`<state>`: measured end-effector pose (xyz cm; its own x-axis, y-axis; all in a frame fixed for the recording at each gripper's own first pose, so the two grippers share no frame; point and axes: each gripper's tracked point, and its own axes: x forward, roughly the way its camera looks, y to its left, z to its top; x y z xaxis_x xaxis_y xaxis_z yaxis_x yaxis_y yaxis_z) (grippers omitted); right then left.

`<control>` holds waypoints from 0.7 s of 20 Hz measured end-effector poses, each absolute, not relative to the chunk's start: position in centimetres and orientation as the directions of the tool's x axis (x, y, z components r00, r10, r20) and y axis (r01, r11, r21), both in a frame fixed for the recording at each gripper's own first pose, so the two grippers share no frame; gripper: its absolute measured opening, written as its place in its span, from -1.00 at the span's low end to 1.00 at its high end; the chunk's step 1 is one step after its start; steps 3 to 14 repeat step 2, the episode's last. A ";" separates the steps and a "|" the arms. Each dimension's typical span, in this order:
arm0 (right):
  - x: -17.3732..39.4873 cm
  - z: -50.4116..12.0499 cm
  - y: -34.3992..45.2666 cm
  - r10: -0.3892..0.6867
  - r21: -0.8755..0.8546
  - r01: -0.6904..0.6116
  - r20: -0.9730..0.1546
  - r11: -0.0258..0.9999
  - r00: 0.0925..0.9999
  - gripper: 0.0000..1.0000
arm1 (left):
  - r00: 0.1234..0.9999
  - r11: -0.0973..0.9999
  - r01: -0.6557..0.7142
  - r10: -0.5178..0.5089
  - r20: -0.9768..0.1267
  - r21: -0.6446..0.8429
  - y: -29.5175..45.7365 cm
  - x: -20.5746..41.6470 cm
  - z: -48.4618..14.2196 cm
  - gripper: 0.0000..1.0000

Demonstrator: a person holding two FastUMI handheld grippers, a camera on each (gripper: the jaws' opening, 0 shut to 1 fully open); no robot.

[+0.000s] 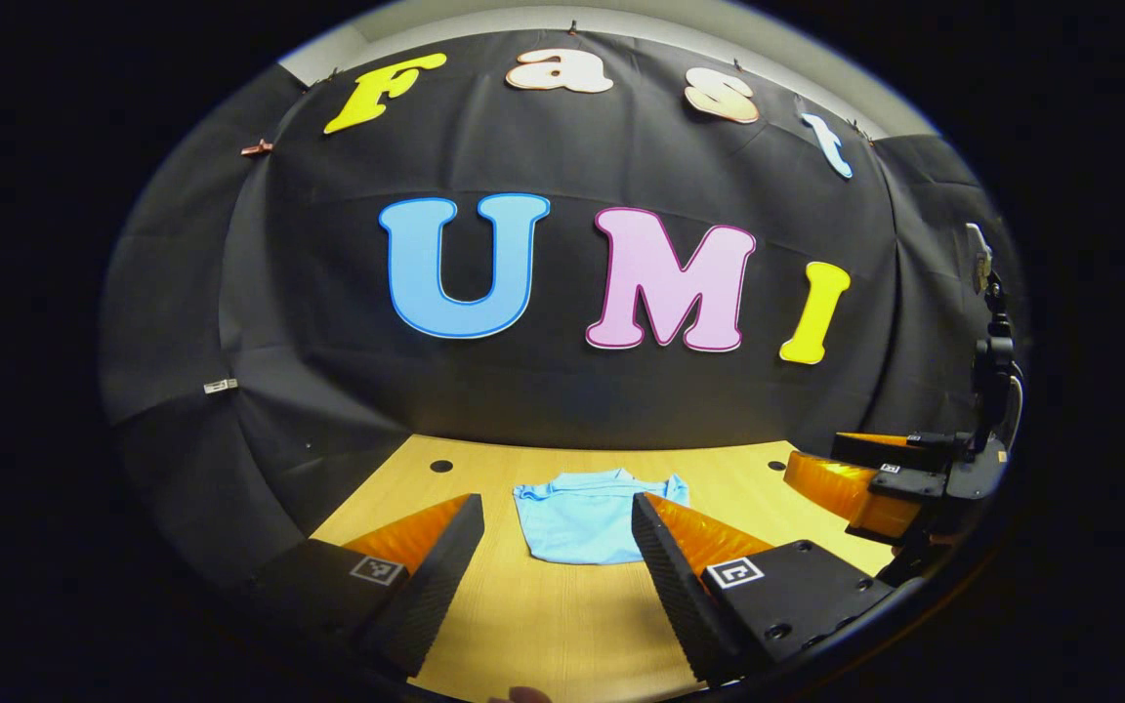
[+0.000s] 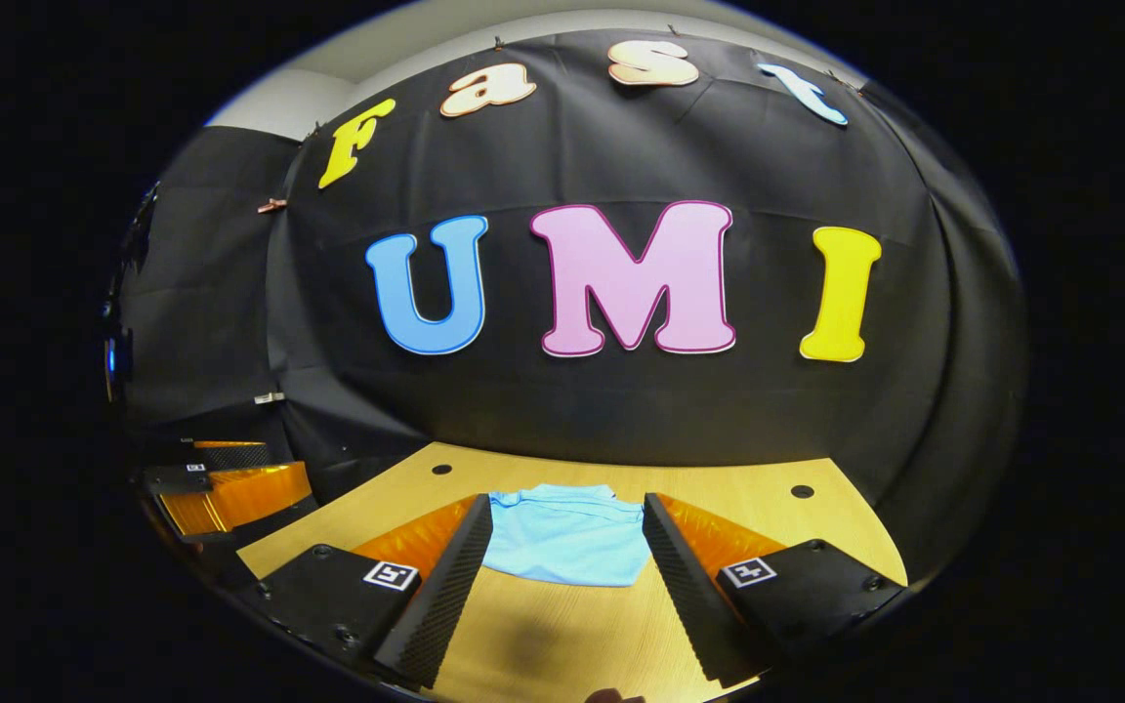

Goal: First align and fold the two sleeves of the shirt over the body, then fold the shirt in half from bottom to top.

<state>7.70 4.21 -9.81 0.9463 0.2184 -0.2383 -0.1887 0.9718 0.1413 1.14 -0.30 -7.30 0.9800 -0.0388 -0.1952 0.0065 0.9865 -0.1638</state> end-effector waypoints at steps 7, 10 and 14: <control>7.4 -10.0 4.1 0.222 0.132 -0.194 -0.247 0.972 0.943 0.93 | 0.979 0.987 0.005 -0.038 -0.199 -0.162 -0.3 0.8 -7.5 0.94; 7.4 -10.0 4.1 0.222 0.132 -0.194 -0.247 0.972 0.943 0.93 | 0.979 0.987 0.005 -0.038 -0.199 -0.162 -0.3 0.8 -7.5 0.94; 7.4 -10.0 4.1 0.222 0.132 -0.194 -0.247 0.972 0.943 0.93 | 0.979 0.987 0.005 -0.038 -0.199 -0.162 -0.3 0.8 -7.5 0.94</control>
